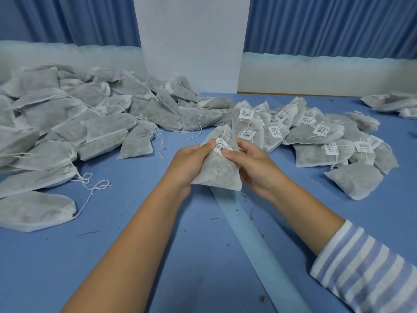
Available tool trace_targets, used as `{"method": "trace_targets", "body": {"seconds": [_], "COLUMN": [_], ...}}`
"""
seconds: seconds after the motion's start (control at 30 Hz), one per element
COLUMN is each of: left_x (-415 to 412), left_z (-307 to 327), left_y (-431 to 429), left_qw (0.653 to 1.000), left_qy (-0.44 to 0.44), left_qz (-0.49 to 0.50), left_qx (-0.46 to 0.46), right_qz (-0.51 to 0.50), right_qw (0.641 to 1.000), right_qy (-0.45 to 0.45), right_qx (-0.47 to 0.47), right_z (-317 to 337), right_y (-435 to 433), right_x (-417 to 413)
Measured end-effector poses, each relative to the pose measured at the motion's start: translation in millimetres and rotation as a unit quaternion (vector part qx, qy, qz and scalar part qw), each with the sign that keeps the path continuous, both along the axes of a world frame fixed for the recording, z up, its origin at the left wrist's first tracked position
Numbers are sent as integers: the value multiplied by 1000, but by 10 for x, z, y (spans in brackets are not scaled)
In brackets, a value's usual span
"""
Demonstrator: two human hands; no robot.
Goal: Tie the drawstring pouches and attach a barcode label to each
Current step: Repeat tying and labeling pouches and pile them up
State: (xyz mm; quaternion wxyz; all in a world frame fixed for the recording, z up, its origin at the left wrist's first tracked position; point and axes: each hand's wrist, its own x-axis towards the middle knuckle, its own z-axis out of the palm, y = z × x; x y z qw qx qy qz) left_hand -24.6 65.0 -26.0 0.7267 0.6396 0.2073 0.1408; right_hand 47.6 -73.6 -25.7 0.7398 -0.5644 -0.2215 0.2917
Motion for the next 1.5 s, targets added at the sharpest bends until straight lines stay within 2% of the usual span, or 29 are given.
{"method": "trace_targets", "body": {"seconds": [0.1,0.23,0.3,0.37,0.43,0.57,0.7,0.87,0.97,1.07,1.17,1.23,1.4,1.5], "left_x": [6,34,29,29,32,45,42,49,50,7,-48,-72,-90,-72], "left_z": [-4,-21,-12,6,23,-2,-31,-55,-115,-194,-266,-281,-352,-391], "left_y": [-21,-8,2,-2,-1,118,215,332,416,506,603,652,755,762], "left_qw": [1000,995,994,996,996,992,989,984,980,960,904,859,799,780], "left_qy": [3,19,15,-9,-31,-14,5,22,23,48,121,181,335,340], "left_qz": [13,94,110,91,70,109,134,170,197,229,268,285,175,184], "left_qx": [-10,6,16,-9,-44,-55,-55,-55,1,154,311,384,468,492], "right_qz": [-20,-27,-4,-42,-114,-208,-182,-133,-119,-138,-184,-210,-234,-229], "right_qw": [1000,992,988,985,982,976,983,988,983,950,898,876,857,852], "right_qy": [-15,-104,-149,-164,-151,-66,5,-31,-81,-174,-299,-345,-373,-382], "right_qx": [-11,-67,-50,-16,1,11,-11,-79,-117,-218,-264,-265,-269,-274], "right_z": [-8,-31,-42,-52,-68,-130,-253,-338,-320,-327,-386,-420,-442,-439], "right_y": [20,3,6,25,16,-66,-106,-43,-11,-12,-7,2,-14,-22], "right_x": [-18,-23,-51,-45,23,289,523,659,682,674,621,585,544,545]}}
